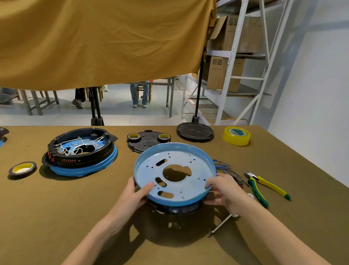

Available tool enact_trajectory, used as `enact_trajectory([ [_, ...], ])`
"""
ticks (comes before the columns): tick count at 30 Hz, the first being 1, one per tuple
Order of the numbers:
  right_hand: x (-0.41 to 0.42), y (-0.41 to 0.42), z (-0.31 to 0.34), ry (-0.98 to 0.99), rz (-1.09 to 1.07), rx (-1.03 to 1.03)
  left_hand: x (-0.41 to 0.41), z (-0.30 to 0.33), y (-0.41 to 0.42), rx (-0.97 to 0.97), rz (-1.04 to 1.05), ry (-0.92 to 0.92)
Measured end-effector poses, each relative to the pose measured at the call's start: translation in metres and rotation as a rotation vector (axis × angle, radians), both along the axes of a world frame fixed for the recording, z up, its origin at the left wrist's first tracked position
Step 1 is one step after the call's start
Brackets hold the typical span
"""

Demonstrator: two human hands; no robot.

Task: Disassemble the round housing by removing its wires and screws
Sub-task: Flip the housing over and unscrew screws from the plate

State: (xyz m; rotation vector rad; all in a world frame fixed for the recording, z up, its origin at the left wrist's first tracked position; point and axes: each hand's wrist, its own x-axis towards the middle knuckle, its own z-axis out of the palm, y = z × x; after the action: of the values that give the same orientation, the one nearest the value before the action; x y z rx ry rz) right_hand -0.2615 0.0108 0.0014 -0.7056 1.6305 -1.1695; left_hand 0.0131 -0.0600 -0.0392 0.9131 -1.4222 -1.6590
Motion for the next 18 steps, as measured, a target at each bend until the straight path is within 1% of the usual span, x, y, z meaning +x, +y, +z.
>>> enact_trajectory([
  [2, -0.006, -0.004, 0.008, -0.074, -0.007, 0.079, 0.002, 0.001, 0.001, -0.043, -0.012, 0.023],
  [4, -0.016, -0.006, 0.015, -0.14, -0.002, 0.146, 0.006, 0.002, 0.004, -0.158, 0.003, -0.012],
  [6, -0.028, -0.009, 0.022, -0.199, 0.003, 0.187, 0.011, 0.002, 0.008, -0.361, 0.071, -0.151],
  [8, -0.038, -0.012, 0.027, -0.233, 0.021, 0.214, 0.013, 0.002, 0.009, -0.607, 0.164, -0.305],
  [10, -0.043, -0.015, 0.03, -0.249, 0.055, 0.252, 0.009, 0.003, 0.006, -0.829, 0.25, -0.408],
  [11, -0.044, -0.016, 0.031, -0.26, 0.074, 0.267, 0.006, 0.006, 0.005, -0.894, 0.274, -0.427],
  [12, -0.045, -0.017, 0.032, -0.271, 0.093, 0.276, 0.004, 0.009, 0.002, -0.925, 0.281, -0.415],
  [15, -0.042, -0.018, 0.035, -0.309, 0.106, 0.241, 0.001, 0.02, -0.004, -0.918, 0.289, -0.325],
  [18, -0.041, -0.017, 0.038, -0.329, 0.051, 0.15, 0.001, 0.028, -0.01, -0.992, 0.305, -0.389],
])
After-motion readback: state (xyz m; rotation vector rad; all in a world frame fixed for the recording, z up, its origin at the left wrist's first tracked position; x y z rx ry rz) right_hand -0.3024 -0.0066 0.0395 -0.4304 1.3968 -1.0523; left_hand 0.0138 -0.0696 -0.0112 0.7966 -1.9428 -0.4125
